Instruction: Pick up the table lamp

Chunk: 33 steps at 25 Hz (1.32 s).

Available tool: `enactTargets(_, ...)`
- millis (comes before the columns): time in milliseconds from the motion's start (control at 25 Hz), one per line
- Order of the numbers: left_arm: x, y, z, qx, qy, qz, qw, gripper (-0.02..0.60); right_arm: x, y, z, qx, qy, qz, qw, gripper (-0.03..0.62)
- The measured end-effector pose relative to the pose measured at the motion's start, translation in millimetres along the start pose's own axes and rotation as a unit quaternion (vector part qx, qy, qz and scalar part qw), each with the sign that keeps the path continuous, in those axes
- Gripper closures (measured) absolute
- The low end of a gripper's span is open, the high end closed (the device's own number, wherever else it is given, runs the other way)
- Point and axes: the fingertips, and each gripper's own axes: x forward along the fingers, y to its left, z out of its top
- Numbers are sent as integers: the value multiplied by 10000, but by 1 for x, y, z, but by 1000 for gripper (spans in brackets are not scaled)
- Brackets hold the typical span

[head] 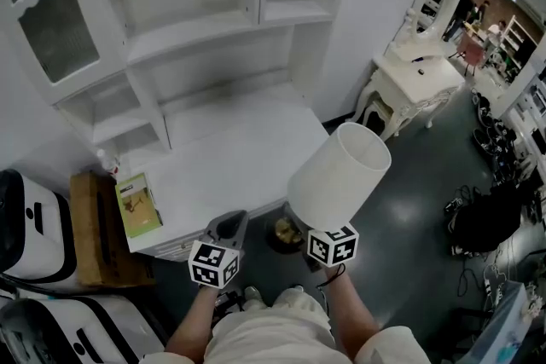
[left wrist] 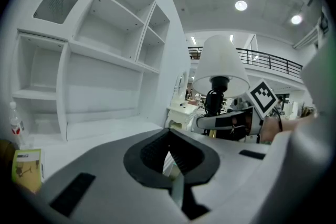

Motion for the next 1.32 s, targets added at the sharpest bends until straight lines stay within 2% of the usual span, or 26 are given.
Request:
enactTargets(440, 5, -34, 7, -9, -128, 51, 9999, 572, -32, -5, -1, -53, -160, 103, 9998, 457)
enactTargets(720, 9, -53, 8, 20, -129, 93, 9999, 573, -45, -15, -6, -77, -71, 123, 9999, 457)
enactTargets(1320, 7, -68, 3, 91, -65, 96, 9999, 574, -57, -17, -11, -137, -52, 106, 9998, 459)
